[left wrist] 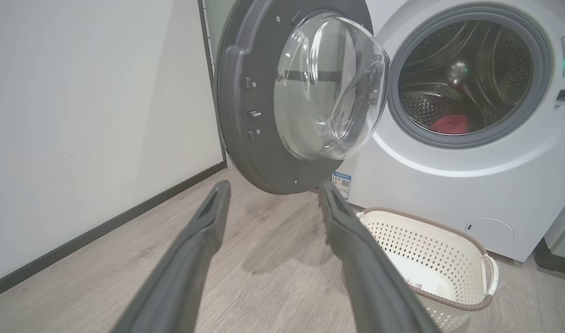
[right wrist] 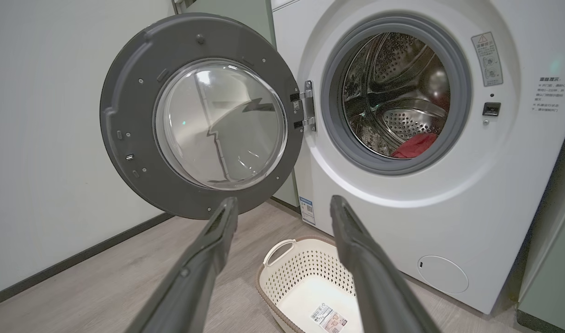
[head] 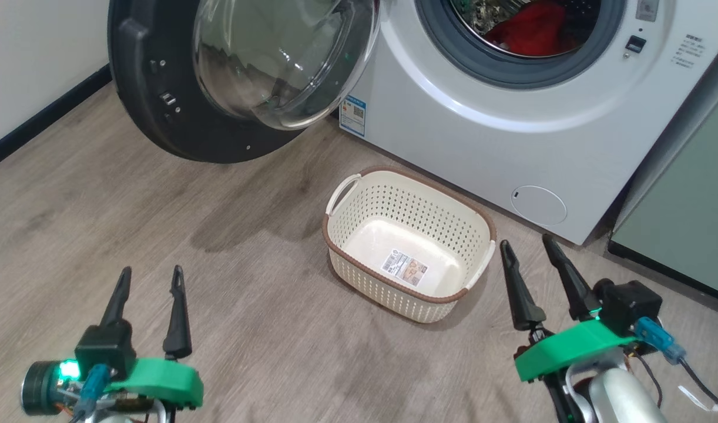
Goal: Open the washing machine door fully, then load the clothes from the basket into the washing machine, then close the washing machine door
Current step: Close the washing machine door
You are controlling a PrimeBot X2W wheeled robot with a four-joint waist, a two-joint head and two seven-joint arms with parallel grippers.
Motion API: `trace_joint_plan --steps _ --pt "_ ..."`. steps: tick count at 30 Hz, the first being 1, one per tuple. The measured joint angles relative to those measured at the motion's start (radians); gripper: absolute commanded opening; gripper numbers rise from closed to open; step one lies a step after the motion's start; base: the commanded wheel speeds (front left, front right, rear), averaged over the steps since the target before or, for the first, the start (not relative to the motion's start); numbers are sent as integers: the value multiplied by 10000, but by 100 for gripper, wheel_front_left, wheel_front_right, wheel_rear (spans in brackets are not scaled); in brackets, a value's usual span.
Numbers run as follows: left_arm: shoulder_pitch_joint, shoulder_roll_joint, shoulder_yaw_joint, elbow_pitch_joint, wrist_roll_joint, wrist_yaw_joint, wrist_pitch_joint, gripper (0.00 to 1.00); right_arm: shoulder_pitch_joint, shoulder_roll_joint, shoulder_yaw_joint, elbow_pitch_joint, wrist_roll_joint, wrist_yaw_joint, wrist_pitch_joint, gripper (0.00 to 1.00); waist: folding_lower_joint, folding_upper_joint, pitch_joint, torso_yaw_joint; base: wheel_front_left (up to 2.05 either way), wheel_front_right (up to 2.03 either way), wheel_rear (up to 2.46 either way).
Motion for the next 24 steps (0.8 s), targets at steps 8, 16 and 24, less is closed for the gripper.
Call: trace_joint_plan --steps 8,16,24 --pt "70 -25 52 -44 2 82 0 100 -28 0 90 104 0 0 0 100 0 0 -35 -35 0 0 0" --pt "70 -35 40 -44 2 79 0 100 -26 0 84 105 0 0 0 100 0 0 -69 -59 0 0 0" --pt "70 -42 73 -50 2 96 0 100 -30 0 150 146 -27 0 0 100 0 0 -29 -20 0 0 0"
